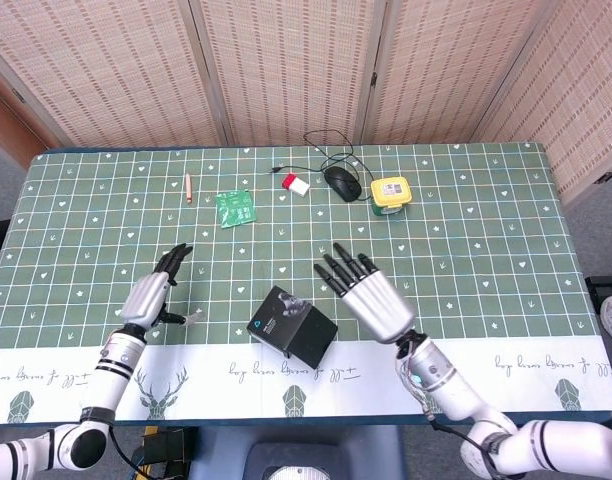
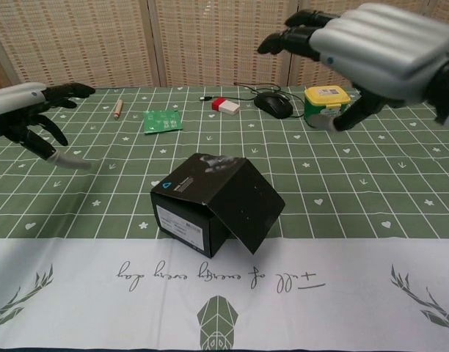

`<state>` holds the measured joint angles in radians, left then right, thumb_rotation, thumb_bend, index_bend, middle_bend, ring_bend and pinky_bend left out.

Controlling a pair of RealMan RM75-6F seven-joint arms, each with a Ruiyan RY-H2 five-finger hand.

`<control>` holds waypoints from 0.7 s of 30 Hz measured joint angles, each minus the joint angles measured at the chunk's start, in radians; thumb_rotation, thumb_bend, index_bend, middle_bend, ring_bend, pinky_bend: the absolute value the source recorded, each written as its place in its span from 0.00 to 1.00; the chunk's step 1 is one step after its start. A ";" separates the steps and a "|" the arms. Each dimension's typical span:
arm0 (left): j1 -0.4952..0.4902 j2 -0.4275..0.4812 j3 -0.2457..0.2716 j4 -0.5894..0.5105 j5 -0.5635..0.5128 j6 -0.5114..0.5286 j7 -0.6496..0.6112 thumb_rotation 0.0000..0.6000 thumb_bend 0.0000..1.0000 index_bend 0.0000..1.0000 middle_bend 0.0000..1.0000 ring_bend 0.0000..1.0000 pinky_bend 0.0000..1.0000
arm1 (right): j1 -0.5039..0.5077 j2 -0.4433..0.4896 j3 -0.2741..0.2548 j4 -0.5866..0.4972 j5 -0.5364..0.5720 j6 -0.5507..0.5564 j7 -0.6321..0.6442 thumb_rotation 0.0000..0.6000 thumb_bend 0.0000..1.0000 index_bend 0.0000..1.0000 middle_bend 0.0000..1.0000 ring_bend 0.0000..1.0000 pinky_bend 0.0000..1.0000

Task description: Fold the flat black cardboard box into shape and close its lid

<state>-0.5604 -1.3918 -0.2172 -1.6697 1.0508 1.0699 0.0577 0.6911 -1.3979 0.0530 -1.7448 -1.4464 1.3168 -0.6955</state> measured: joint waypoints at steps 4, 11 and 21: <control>0.038 0.054 0.019 -0.006 0.049 0.072 0.036 1.00 0.04 0.00 0.00 0.00 0.33 | -0.083 0.130 -0.004 -0.090 0.039 0.043 0.086 1.00 0.30 0.10 0.22 0.13 0.30; 0.118 0.132 0.052 -0.015 0.113 0.173 0.049 1.00 0.04 0.00 0.00 0.00 0.33 | -0.243 0.273 -0.060 -0.136 0.050 0.108 0.365 1.00 0.30 0.10 0.22 0.13 0.30; 0.256 0.183 0.141 -0.025 0.291 0.374 0.063 1.00 0.04 0.00 0.00 0.00 0.32 | -0.441 0.367 -0.154 -0.026 -0.045 0.233 0.490 1.00 0.30 0.12 0.21 0.13 0.30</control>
<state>-0.3045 -1.2090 -0.0760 -1.6950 1.3415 1.4439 0.1204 0.2505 -1.0310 -0.1011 -1.7711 -1.4911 1.5500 -0.2052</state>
